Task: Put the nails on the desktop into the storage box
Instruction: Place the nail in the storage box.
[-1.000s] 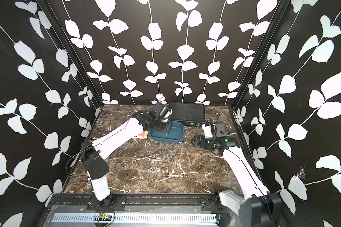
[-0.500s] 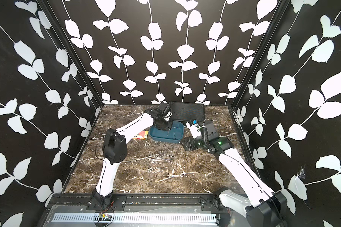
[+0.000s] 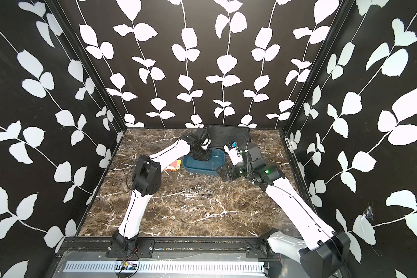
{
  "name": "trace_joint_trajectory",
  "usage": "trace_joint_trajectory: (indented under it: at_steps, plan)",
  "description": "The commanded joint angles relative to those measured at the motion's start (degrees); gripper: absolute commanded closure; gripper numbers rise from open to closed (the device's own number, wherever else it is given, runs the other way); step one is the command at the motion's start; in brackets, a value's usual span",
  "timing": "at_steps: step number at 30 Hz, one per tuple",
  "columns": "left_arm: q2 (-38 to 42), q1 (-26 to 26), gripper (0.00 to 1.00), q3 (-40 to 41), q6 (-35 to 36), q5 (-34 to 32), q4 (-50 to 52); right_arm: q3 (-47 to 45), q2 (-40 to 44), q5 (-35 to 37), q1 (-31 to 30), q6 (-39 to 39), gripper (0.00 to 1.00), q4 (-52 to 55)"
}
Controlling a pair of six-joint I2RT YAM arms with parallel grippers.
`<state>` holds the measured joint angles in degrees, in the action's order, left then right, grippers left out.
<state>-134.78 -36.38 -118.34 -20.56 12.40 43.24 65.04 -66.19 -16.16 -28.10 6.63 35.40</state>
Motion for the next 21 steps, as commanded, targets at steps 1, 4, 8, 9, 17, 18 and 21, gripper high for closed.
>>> trace_joint_trajectory:
  at_steps: [1, 4, 8, 9, 17, 18, 21]
  plan:
    - [0.7, 0.0, 1.0, 0.3, -0.8, 1.4, -1.6, 3.1, -1.2, -3.9, -0.2, 0.1, 0.01, 2.3]
    - [0.8, -0.1, 1.0, 1.5, -1.5, 1.9, -2.2, 1.9, -2.1, -5.4, -0.3, -1.3, 0.01, 3.8]
    - [1.6, -0.1, 0.99, 3.0, -2.4, 2.1, -2.6, 1.3, -4.0, -4.5, -0.3, -3.4, 0.02, 9.8]
    - [2.1, -0.1, 0.96, 3.4, -2.6, 2.1, -2.7, 0.8, -4.3, -4.1, -0.5, -3.6, 0.04, 11.0]
    - [7.7, -0.9, 0.73, 9.1, -4.6, 1.0, -3.6, -6.6, -2.9, -1.2, -2.2, -0.6, 0.08, 8.9]
    - [8.7, -1.0, 0.72, 10.2, -4.9, 0.7, -3.6, -7.2, -3.2, -1.0, -2.6, -0.1, 0.09, 8.6]
    - [12.2, -1.3, 0.68, 13.1, -5.9, -0.2, -4.1, -8.2, -4.4, 0.2, -4.2, 0.4, 0.12, 8.6]
